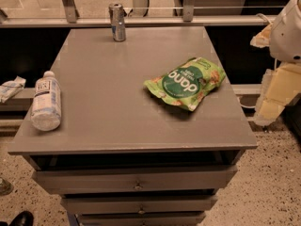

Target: Move green rice chip bag near redbull can

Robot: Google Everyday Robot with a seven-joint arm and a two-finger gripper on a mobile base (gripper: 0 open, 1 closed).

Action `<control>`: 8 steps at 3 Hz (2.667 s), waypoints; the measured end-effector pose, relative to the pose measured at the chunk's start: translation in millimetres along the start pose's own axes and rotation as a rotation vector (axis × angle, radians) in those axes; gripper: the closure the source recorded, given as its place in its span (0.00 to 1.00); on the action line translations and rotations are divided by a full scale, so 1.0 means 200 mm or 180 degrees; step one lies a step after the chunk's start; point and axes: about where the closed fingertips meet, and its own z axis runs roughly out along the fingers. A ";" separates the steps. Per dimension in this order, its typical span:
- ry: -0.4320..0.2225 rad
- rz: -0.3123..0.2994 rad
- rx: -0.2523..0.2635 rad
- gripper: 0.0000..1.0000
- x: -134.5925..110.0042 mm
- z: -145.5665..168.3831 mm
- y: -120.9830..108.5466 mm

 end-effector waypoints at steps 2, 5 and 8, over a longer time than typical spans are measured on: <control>-0.0293 0.0121 0.0080 0.00 -0.04 0.16 -0.20; -0.1011 0.0605 0.0058 0.00 -0.12 0.68 -0.67; -0.1293 0.1010 -0.0252 0.45 -0.16 0.90 -0.76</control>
Offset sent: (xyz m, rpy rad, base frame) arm 0.1119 -0.0045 -0.0477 0.2134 -0.0842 -0.0564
